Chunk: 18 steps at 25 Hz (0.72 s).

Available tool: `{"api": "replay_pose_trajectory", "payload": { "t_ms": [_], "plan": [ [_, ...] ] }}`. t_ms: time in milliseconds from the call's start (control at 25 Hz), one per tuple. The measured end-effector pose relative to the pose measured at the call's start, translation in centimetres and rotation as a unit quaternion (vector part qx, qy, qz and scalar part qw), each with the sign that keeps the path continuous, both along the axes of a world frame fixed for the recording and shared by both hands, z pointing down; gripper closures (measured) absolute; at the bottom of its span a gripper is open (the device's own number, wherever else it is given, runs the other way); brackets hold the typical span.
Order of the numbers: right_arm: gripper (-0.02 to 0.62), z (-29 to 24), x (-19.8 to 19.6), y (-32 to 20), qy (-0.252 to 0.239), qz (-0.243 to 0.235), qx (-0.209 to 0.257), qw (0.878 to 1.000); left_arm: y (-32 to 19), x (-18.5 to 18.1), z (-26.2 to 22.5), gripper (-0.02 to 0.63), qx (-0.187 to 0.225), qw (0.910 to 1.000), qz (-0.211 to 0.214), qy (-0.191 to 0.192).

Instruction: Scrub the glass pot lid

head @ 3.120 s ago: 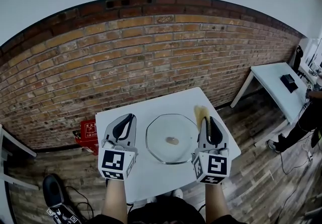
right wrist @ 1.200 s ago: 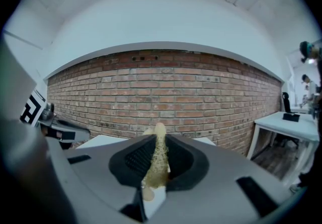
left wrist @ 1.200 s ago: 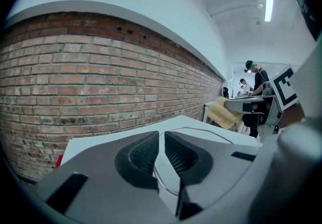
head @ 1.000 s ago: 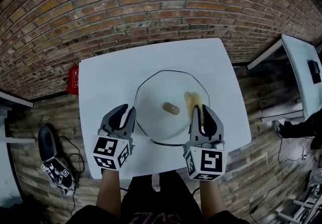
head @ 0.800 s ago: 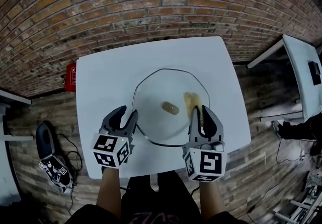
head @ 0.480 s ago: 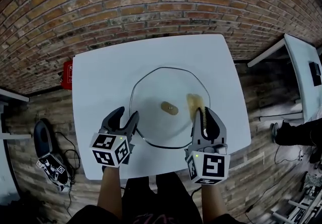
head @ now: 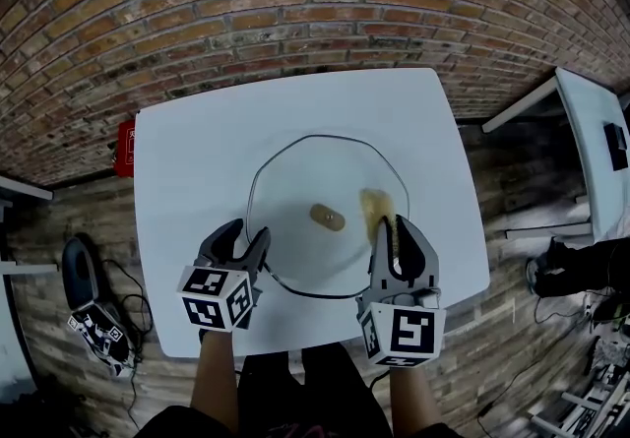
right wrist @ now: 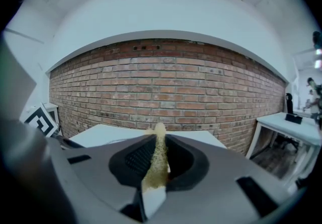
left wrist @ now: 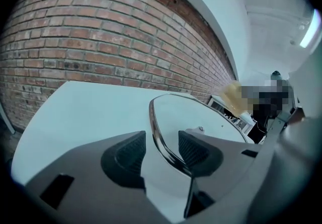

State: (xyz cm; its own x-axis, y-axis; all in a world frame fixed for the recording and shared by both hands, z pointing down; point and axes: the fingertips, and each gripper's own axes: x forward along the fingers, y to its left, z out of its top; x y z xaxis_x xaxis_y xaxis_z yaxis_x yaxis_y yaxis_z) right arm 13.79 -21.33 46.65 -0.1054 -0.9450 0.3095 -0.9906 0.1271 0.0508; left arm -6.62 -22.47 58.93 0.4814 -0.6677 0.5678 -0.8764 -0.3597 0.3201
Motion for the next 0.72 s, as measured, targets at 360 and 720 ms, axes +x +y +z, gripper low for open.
{"api": "replay_pose_trajectory", "payload": {
  "t_ms": [360,720],
  "plan": [
    [0.538,0.5,-0.2,-0.1,0.003,-0.005,-0.006,1.0,0.1,0.4,0.2,0.442,0.001,0.9999,0.012,-0.011],
    [0.538,0.5,-2.8,-1.8,-0.008,-0.028,-0.008,1.0,-0.1,0.4,0.3,0.453,-0.001,0.9997,0.013,-0.02]
  ]
}}
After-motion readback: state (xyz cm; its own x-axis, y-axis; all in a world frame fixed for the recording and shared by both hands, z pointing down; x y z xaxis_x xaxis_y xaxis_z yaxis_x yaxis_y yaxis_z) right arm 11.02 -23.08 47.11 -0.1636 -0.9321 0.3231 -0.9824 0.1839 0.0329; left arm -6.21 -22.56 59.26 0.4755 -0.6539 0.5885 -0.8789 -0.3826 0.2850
